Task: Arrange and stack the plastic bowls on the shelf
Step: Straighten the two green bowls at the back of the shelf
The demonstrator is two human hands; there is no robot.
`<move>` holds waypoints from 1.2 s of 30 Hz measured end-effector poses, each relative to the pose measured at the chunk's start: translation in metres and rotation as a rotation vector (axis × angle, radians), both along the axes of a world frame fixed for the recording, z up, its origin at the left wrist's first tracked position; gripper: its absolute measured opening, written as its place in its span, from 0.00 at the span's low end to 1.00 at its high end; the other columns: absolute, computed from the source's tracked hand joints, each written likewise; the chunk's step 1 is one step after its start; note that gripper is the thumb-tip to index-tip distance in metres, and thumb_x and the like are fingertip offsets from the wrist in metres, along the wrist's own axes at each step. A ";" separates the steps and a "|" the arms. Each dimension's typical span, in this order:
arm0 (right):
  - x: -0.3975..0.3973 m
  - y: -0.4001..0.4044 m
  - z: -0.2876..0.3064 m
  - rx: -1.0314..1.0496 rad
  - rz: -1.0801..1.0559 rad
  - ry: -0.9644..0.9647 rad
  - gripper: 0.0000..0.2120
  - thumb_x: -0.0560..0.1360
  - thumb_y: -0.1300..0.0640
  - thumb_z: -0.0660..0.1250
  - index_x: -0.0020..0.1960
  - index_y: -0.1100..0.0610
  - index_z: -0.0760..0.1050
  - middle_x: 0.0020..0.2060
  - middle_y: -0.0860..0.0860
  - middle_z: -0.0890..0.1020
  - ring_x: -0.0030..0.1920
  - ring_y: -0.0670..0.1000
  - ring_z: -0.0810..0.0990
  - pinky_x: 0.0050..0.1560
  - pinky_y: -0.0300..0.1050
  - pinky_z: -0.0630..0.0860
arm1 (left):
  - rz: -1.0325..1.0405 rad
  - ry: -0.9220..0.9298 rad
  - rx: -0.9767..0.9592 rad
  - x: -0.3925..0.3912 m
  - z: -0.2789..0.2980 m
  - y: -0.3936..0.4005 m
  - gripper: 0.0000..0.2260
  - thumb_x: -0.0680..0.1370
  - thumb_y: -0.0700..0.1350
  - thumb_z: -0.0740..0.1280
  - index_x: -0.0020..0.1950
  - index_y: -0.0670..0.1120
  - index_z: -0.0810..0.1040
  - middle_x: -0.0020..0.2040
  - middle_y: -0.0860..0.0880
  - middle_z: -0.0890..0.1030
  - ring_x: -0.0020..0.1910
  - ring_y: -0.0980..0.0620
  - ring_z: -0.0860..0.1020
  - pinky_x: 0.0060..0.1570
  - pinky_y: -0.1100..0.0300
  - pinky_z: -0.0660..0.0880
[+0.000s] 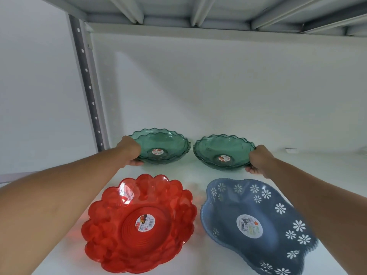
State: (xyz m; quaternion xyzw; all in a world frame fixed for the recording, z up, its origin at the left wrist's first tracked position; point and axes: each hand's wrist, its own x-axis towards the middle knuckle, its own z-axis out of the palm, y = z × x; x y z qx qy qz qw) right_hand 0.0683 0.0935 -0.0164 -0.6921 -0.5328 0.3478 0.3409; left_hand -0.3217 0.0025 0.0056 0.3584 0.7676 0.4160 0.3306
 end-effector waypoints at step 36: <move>0.365 -0.062 0.028 0.009 -0.205 0.213 0.18 0.84 0.60 0.46 0.57 0.64 0.74 0.38 0.60 0.81 0.19 0.54 0.77 0.20 0.40 0.76 | -0.121 -0.122 0.211 0.355 0.025 0.000 0.11 0.85 0.33 0.60 0.60 0.39 0.81 0.51 0.38 0.87 0.41 0.41 0.85 0.28 0.55 0.84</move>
